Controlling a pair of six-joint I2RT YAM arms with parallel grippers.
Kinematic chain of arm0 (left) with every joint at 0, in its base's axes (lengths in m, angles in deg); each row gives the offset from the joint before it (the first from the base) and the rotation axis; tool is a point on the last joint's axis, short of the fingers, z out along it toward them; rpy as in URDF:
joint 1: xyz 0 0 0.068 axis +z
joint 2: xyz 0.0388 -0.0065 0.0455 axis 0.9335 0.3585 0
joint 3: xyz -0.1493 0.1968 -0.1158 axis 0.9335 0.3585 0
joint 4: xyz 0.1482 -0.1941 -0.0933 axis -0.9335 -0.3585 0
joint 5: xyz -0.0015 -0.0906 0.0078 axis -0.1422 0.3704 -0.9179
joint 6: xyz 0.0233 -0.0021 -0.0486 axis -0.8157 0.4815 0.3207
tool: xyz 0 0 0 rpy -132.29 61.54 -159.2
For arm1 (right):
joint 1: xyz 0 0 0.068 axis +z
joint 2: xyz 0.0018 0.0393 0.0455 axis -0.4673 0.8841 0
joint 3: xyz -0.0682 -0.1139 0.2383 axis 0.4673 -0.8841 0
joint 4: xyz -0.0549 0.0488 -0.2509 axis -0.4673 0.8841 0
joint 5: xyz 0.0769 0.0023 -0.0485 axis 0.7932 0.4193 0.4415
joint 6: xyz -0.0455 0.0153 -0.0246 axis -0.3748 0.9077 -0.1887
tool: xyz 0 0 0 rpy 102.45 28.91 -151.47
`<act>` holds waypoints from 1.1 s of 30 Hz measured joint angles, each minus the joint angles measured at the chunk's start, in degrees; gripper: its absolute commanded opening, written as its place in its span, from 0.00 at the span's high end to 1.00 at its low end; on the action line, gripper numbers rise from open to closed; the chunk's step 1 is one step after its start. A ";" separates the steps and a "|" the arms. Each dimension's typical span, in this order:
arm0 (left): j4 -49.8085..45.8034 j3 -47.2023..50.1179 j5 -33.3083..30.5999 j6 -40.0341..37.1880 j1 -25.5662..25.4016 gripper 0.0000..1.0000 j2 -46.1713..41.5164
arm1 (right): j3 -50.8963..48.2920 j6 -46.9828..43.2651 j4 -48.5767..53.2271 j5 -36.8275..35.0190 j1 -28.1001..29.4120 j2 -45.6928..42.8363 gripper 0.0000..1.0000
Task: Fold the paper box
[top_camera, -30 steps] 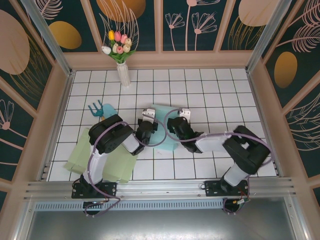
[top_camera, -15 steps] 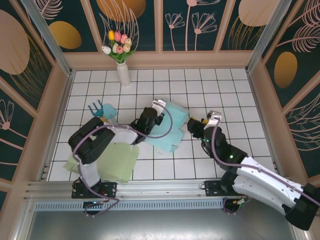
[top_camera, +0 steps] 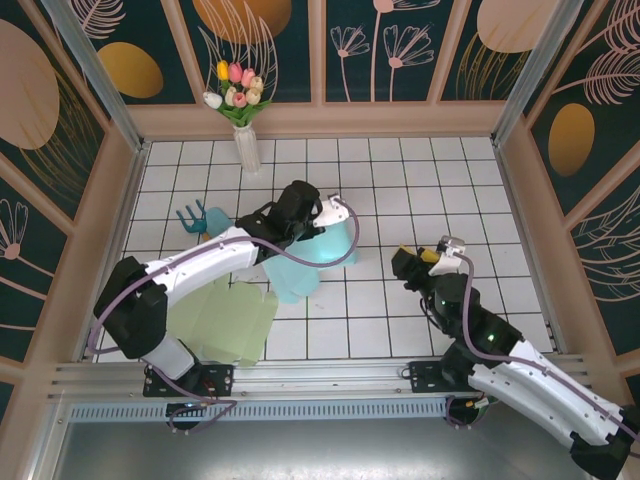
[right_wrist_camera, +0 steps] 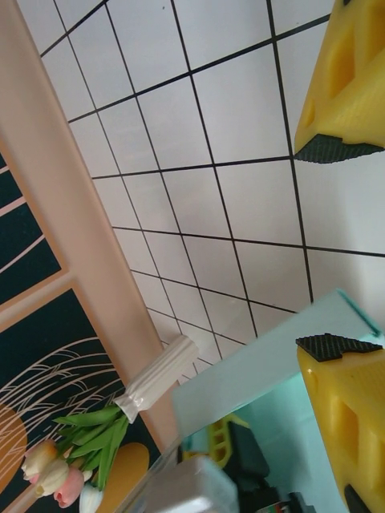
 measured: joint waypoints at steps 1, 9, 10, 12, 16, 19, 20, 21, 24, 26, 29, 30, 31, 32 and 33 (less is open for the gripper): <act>-2.54 -0.33 -0.44 -1.88 -0.17 1.00 0.39 | -0.24 0.02 0.02 0.37 0.00 -0.15 0.38; -10.73 0.04 -4.33 -14.34 -3.43 0.96 5.05 | -1.77 0.04 -0.33 2.78 0.00 -0.13 0.38; -10.73 -0.20 -4.76 -15.30 -3.89 0.94 6.47 | -1.90 0.04 -0.42 2.78 0.00 -0.15 0.38; -10.69 -1.03 -5.64 -16.52 -4.33 0.89 9.73 | -1.99 0.04 -0.42 2.78 0.00 -0.13 0.38; -9.40 -2.82 -7.69 -17.90 -4.33 0.75 15.13 | -1.99 0.04 -0.44 2.75 0.00 -0.13 0.38; -7.82 -2.89 -9.16 -18.58 -4.31 0.65 17.64 | -1.99 0.04 -0.42 2.73 0.00 -0.13 0.38; -7.52 -2.86 -9.42 -18.56 -4.31 0.63 18.01 | -1.99 0.04 -0.42 2.73 0.00 -0.13 0.38; -7.08 -2.86 -9.60 -18.82 -4.31 0.61 18.29 | -1.99 0.04 -0.42 2.73 0.00 -0.13 0.38; -5.90 -2.86 -9.40 -18.78 -4.31 0.56 17.46 | -1.99 0.04 -0.42 2.73 0.00 -0.13 0.38; -5.46 -2.86 -8.94 -18.53 -4.31 0.53 16.22 | -1.99 0.04 -0.42 2.71 0.00 -0.13 0.38; -5.22 -2.86 -8.57 -18.12 -4.31 0.52 13.77 | -1.99 0.04 -0.42 2.71 0.00 -0.13 0.38; -5.14 -2.86 -8.57 -17.99 -4.31 0.53 13.11 | -1.99 0.02 -0.42 2.69 0.00 -0.13 0.38; -4.96 -2.86 -8.57 -17.46 -4.31 0.53 12.35 | -1.99 0.04 -0.42 2.62 0.00 -0.13 0.38; -4.59 -2.84 -8.55 -16.85 -4.31 0.53 11.65 | -1.99 0.02 -0.42 2.54 0.00 -0.13 0.38; -4.20 -2.82 -8.41 -15.76 -4.31 0.53 11.04 | -1.99 0.02 -0.42 2.51 0.00 -0.13 0.38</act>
